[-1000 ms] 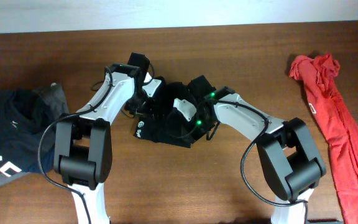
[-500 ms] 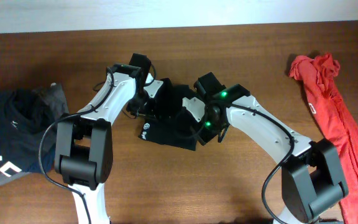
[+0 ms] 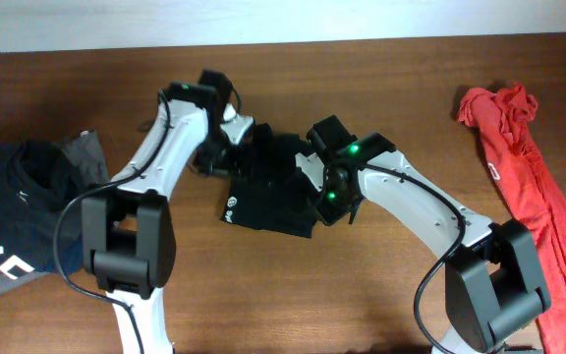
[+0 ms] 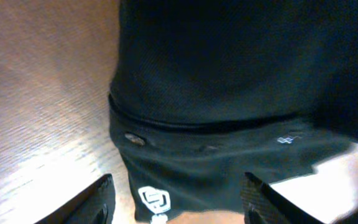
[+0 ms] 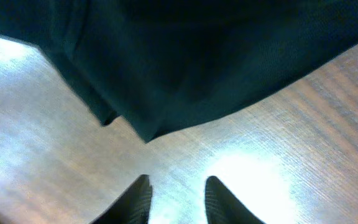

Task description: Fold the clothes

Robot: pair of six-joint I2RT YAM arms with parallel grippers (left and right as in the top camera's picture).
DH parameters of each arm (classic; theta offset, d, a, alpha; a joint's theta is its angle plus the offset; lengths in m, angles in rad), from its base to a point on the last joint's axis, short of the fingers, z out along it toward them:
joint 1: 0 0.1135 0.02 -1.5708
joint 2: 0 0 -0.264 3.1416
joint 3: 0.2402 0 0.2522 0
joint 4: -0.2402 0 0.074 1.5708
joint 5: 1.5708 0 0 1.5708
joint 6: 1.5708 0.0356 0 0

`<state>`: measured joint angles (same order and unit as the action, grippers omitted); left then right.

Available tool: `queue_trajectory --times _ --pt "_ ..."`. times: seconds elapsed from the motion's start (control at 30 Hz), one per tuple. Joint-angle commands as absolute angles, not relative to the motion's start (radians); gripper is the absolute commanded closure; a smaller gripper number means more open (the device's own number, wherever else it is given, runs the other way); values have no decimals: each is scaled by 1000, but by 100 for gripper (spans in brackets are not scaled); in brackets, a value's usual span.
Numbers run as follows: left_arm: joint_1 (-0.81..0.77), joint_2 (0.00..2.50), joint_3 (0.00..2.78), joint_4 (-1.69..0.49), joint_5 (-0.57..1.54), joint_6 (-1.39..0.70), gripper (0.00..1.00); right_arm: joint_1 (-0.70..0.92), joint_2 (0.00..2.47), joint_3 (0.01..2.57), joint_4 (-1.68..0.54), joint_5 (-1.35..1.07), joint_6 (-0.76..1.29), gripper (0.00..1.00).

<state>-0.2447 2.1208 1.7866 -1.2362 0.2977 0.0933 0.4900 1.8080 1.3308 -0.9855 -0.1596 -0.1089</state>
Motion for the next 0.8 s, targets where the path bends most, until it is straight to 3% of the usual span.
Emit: queue_trajectory --times 0.0,0.13,0.33,0.53,0.77 --pt "-220 2126 1867 -1259 432 142 32 477 1794 1328 -951 -104 -38 63" --pt "-204 2127 1879 -1234 442 148 20 446 1793 1328 -892 -133 10 60" --pt "-161 2149 1813 -1158 588 253 13 375 1792 1328 -862 -272 9 60" --pt "-151 2257 1767 -1072 635 257 13 306 1792 1328 -806 -497 -26 59" --pt "-165 2357 1767 -1064 720 294 13 301 1792 1328 -807 -505 -23 55"
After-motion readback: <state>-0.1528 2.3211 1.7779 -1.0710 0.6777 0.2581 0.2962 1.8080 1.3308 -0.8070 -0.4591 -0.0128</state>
